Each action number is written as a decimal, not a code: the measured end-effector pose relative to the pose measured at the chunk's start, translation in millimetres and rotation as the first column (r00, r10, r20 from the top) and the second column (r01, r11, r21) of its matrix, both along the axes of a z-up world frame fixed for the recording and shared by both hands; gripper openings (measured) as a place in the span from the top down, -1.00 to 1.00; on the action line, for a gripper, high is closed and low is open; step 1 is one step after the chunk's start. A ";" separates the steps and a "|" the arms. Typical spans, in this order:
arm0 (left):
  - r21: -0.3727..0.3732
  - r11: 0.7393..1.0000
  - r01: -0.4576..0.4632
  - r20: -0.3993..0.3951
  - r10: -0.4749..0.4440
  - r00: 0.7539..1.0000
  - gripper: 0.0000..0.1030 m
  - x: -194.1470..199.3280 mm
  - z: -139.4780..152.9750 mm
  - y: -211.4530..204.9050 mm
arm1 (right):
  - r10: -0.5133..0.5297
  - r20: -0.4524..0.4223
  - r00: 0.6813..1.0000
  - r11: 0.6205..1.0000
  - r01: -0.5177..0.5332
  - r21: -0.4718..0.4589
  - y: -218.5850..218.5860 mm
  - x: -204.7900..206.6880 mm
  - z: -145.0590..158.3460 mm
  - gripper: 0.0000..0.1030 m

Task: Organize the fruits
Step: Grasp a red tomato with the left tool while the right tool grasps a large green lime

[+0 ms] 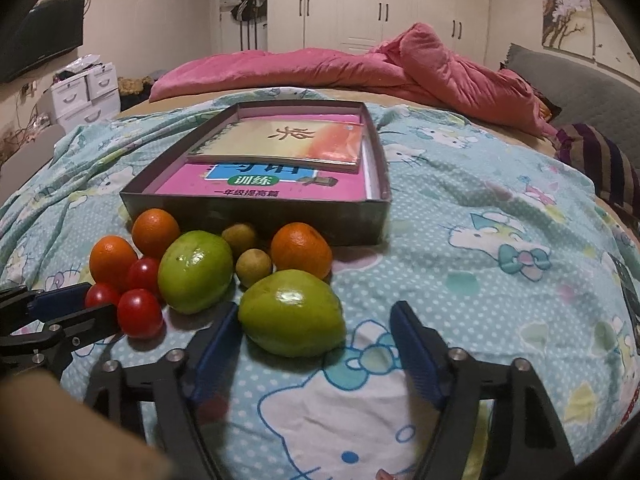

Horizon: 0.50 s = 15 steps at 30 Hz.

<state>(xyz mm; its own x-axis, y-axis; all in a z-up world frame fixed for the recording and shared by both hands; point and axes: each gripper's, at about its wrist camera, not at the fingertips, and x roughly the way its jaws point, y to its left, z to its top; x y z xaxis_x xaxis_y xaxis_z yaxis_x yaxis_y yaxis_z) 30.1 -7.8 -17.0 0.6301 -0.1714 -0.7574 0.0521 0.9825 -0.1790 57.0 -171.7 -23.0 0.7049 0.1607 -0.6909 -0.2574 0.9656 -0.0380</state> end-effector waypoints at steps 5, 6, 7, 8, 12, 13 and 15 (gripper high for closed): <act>-0.040 0.999 0.005 -0.014 -0.006 1.000 0.40 2.8 -1.2 3.7 | 0.040 -0.014 0.999 0.999 -0.039 0.015 3.3 3.7 -2.6 0.02; -0.050 0.999 0.005 -0.016 -0.006 1.000 0.40 3.0 -1.1 5.3 | 0.040 -0.016 0.999 0.999 -0.040 0.028 1.9 4.1 -2.0 0.02; -0.055 0.998 0.006 -0.017 -0.007 1.000 0.40 3.0 -1.1 6.4 | 0.040 -0.019 0.999 0.998 -0.039 0.044 -0.3 4.9 -1.6 0.02; -0.058 0.998 0.007 -0.017 -0.008 1.000 0.40 2.9 -1.0 6.9 | 0.039 -0.020 0.999 0.997 -0.038 0.063 -2.9 5.5 -0.7 0.02; -0.061 0.998 0.012 -0.005 -0.013 1.000 0.41 0.0 2.5 7.4 | 0.020 0.009 1.000 0.995 -0.021 0.096 -10.5 3.7 7.8 0.03; -0.060 0.998 0.013 0.002 -0.013 1.000 0.41 -1.6 5.4 7.5 | 0.013 0.013 1.000 0.995 -0.014 0.098 -11.7 4.2 9.8 0.03; -0.082 0.996 0.019 0.016 -0.017 1.000 0.41 -5.2 13.3 9.1 | -0.002 0.034 0.999 0.994 -0.002 0.113 -16.9 3.9 17.6 0.03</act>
